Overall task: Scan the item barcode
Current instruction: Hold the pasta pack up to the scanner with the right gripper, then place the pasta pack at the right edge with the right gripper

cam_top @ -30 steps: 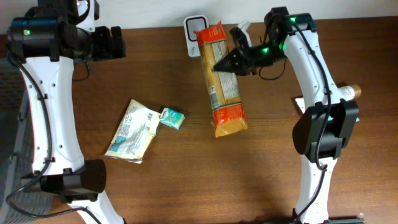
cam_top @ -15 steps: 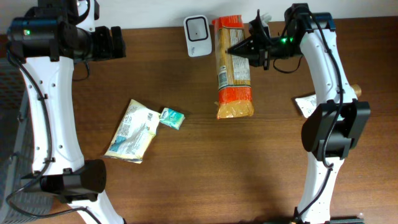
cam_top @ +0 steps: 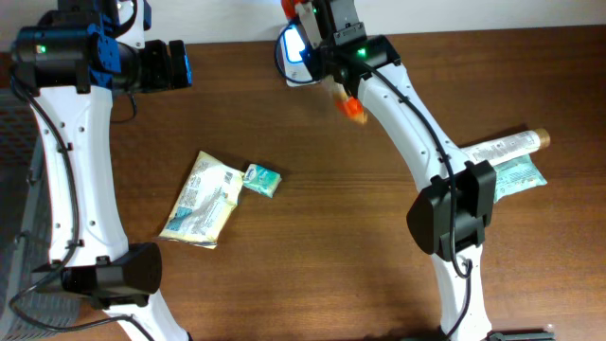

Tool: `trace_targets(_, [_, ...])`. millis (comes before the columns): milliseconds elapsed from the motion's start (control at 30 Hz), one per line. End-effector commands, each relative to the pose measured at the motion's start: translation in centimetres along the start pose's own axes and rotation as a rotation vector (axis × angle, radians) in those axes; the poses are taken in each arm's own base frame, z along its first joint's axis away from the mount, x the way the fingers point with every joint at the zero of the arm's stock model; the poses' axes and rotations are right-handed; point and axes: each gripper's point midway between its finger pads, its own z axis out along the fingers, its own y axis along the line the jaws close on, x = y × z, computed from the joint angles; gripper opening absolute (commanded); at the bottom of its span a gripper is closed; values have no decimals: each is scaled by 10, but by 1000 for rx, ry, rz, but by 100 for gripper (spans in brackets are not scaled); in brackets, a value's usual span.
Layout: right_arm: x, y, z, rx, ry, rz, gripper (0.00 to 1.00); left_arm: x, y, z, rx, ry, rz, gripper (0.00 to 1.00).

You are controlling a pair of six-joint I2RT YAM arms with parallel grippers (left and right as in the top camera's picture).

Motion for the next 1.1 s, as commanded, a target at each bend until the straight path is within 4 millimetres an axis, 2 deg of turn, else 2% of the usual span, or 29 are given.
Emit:
trace_targets(0, [-58,-35,-7,186,-202,-181,4,-2,1,-5,0,-16,15,99])
trace_targets(67, [-77,-29,11,205,-316,-258,4,-2,1,-5,0,-16,15,99])
trace_targets(133, [-92,-3,33,200,-431,-393,4,-2,1,-5,0,-16,15,99])
trace_targets(267, [-84,25,59,225,-437,-587,4,-2,1,-5,0,-16,15,99])
trace_targets(533, [-95,30,53,245,-483,-588,4,-2,1,-5,0,-16,15,99])
trace_targets(667, [-96,21,48,303,-453,-624,4,-2,1,-5,0,-16,15,99])
trace_targets(733, [-107,13,31,324,-462,-615,4,-2,1,-5,0,-16,15,99])
trace_targets(867, [-111,8,3,288,-418,-620,4,-2,1,-5,0,-16,15,99])
trace_targets(933, [-122,-1,-34,228,-437,-480,4,-2,1,-5,0,-16,15,99])
trace_targets(1000, [-130,-18,-85,165,-444,-311,4,-2,1,-5,0,-16,15,99])
trace_targets(1067, [-115,-28,-125,112,-365,-171,4,-2,1,-5,0,-16,15,99])
